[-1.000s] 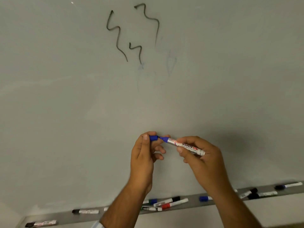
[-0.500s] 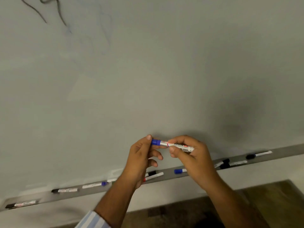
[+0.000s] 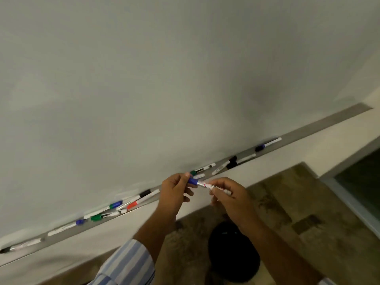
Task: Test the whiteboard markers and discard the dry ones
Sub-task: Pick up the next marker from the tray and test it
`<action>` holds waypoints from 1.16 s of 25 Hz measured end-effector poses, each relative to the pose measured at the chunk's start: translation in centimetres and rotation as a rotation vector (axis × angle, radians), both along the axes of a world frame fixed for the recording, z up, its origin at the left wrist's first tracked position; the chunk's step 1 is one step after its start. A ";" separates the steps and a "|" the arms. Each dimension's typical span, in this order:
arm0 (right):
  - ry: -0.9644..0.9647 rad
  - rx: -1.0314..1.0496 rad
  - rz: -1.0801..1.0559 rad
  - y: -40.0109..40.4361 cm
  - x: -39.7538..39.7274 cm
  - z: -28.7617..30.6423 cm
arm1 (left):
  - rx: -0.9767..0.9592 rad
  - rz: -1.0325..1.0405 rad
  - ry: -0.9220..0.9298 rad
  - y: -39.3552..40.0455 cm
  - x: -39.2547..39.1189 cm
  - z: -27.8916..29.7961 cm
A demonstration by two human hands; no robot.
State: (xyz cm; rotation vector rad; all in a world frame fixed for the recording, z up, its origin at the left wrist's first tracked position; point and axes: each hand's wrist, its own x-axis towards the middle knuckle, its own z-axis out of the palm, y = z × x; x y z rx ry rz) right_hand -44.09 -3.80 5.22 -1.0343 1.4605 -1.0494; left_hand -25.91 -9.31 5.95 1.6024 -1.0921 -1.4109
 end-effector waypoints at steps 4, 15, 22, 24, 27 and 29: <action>-0.047 0.185 -0.208 4.5 -3.2 -7.5 | 0.167 -0.123 -0.090 1.6 -3.7 -6.8; 0.300 0.555 -0.379 12.5 -8.9 -22.0 | 0.251 -0.776 -0.365 6.7 -8.4 -17.7; 0.423 0.519 -0.319 10.4 -8.6 -21.5 | 0.312 -0.822 -0.363 6.9 -6.7 -18.0; 0.433 0.480 -0.340 10.0 -8.3 -20.9 | 0.320 -0.809 -0.377 7.0 -5.4 -18.0; 0.417 0.420 -0.349 9.3 -7.3 -20.4 | 0.318 -0.767 -0.381 6.9 -3.7 -17.8; 0.404 0.400 -0.336 8.5 -5.9 -19.5 | 0.305 -0.691 -0.362 6.7 -2.9 -17.1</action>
